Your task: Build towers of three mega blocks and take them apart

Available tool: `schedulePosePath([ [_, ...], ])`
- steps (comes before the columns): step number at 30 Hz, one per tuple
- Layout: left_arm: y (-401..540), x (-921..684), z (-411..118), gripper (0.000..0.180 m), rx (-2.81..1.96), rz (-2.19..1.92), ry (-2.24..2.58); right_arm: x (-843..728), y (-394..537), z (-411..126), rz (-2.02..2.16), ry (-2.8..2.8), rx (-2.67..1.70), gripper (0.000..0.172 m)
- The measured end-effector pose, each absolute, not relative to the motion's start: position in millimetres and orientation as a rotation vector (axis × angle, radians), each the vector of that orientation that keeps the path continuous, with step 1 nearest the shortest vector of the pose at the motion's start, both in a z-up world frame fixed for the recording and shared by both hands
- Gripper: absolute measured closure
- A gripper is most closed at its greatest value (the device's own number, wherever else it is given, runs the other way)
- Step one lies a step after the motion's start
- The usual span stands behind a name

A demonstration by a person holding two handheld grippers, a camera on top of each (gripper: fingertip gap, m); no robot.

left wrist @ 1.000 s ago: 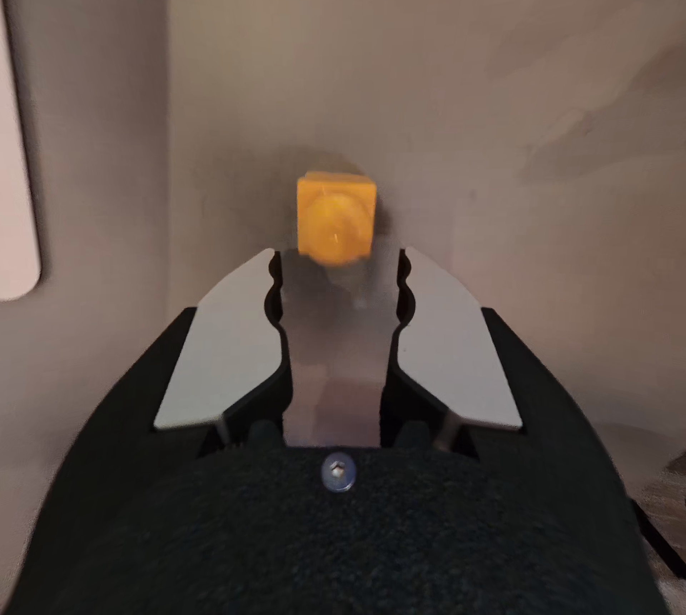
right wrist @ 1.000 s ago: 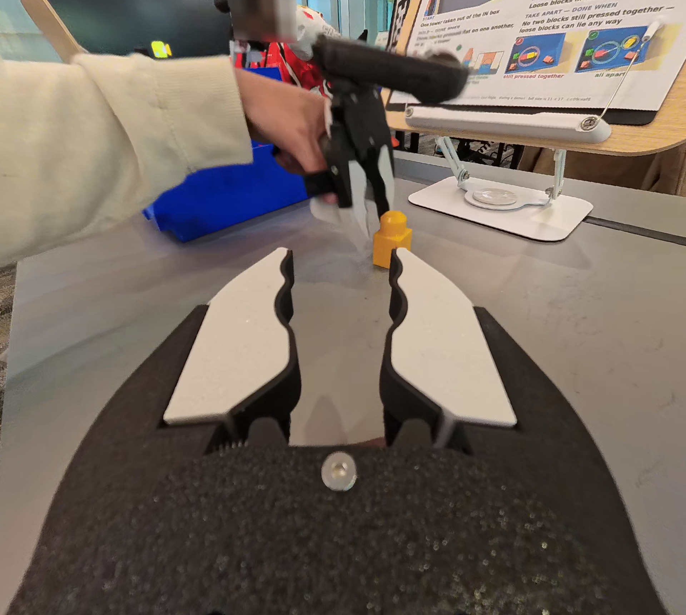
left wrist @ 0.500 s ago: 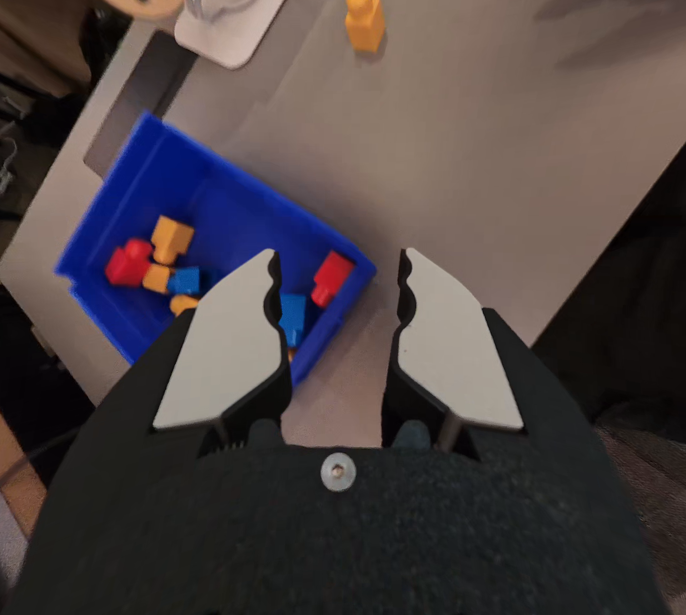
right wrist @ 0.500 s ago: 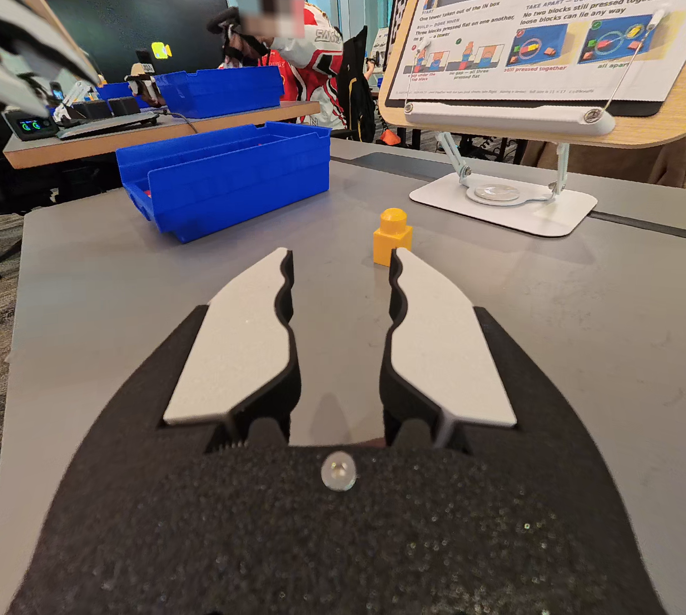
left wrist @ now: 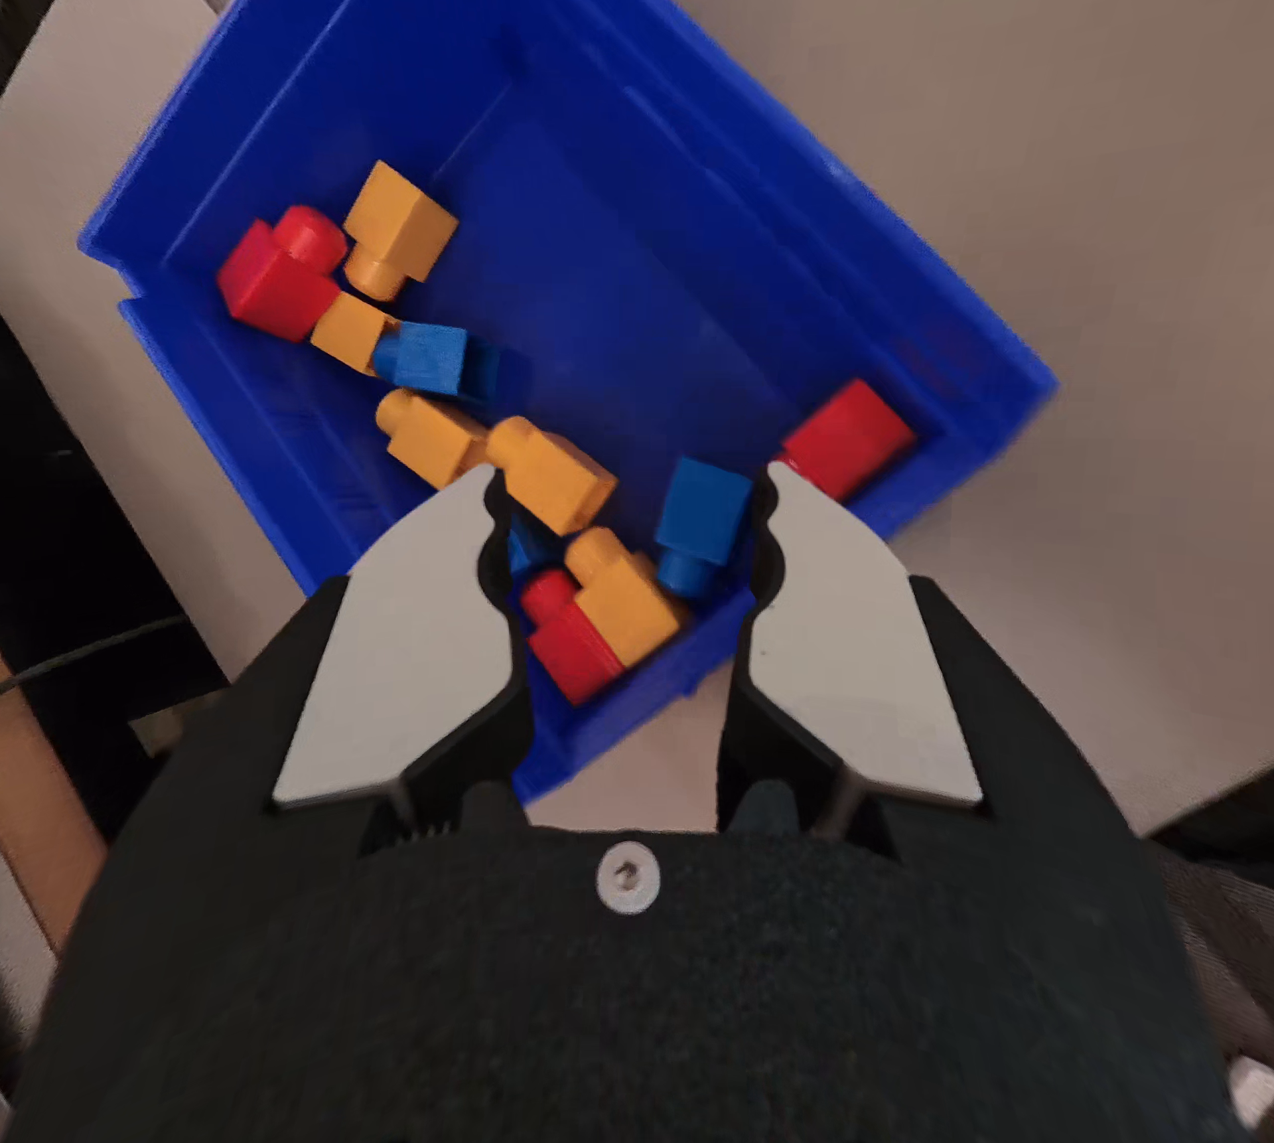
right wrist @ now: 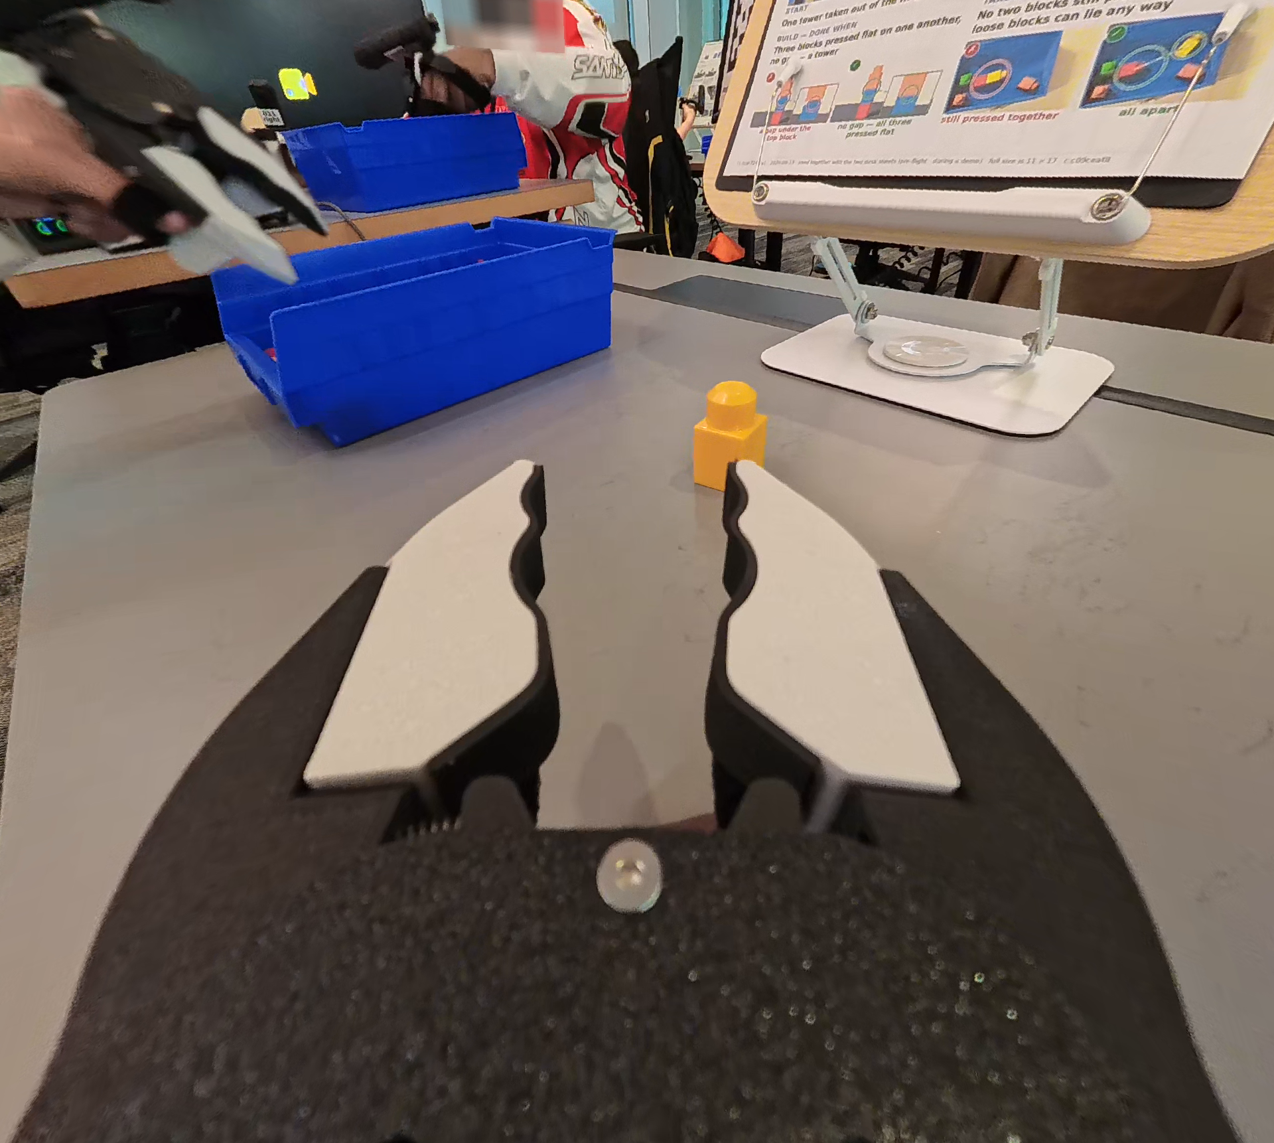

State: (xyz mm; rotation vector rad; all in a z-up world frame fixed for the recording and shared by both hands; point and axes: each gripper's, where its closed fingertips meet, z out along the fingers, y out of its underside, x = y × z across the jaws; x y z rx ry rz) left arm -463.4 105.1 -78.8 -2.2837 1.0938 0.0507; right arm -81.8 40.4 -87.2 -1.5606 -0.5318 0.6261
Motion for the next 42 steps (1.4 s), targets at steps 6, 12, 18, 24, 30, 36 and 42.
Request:
schedulePosePath([
  [6, 194.2, -490.3, -109.5, 0.109, -2.602, 0.237, 0.848, -84.7, 39.0, -87.7, 0.621, -0.552, -1.558, 0.122],
  [12, 229.1, -507.0, -148.1, 0.109, -2.875, 0.142, 0.634, -86.1, 36.5, -87.6, 0.62, -0.565, -1.553, 0.123],
  [18, 239.5, -505.8, -159.2, 0.112, -2.925, 0.045, 0.637, -85.5, 36.0, -87.4, 0.626, -0.563, -1.552, 0.123],
  [24, 240.2, -507.7, -171.3, 0.112, -2.959, 0.081, 0.633, -87.0, 36.1, -88.2, 0.623, -0.572, -1.555, 0.123],
  [30, 234.4, -498.7, -187.9, 0.139, -2.967, 0.043, 0.646, -87.4, 36.3, -88.8, 0.623, -0.574, -1.558, 0.123],
  [36, 223.7, -495.7, -181.9, 0.141, -2.978, 0.027, 0.683, -87.0, 36.6, -88.7, 0.626, -0.57, -1.559, 0.123],
  [42, 219.0, -474.8, -115.4, 0.141, -2.803, -0.012, 0.766, -87.0, 36.5, -88.7, 0.624, -0.57, -1.559, 0.123],
])
